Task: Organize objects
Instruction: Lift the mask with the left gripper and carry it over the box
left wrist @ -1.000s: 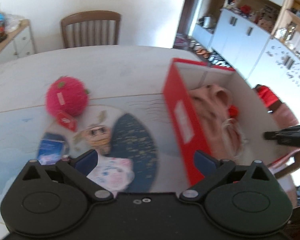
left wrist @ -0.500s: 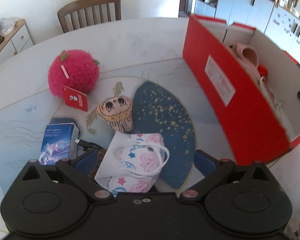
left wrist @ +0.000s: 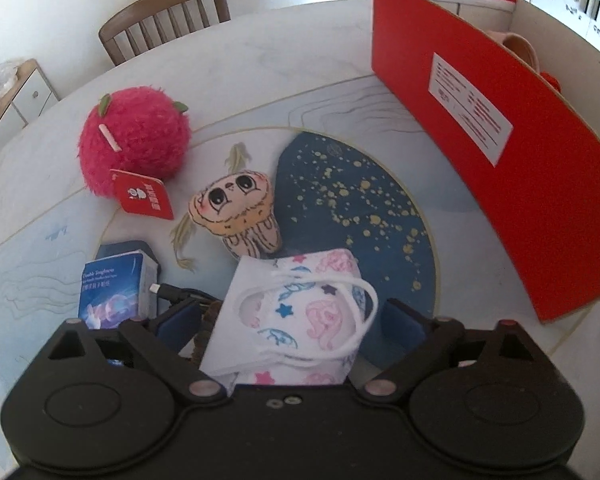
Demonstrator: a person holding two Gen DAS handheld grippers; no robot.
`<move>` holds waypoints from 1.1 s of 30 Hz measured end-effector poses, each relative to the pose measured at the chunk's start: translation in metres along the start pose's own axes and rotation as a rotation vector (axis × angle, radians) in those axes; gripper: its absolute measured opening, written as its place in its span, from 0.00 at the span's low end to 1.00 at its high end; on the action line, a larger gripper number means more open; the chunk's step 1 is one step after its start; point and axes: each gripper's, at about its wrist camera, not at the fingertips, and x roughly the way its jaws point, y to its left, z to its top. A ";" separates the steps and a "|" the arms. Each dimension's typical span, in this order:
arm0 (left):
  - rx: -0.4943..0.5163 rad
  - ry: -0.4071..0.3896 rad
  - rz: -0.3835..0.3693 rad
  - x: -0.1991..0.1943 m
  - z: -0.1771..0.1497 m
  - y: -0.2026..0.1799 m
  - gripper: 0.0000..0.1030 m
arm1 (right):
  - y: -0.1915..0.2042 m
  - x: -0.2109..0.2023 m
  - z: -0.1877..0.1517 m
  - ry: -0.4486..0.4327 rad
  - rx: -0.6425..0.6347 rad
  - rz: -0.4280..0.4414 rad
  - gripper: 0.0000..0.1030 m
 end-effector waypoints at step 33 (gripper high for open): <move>-0.159 -0.135 -0.136 -0.068 0.017 0.014 0.02 | 0.000 0.002 0.000 0.001 -0.006 -0.001 0.06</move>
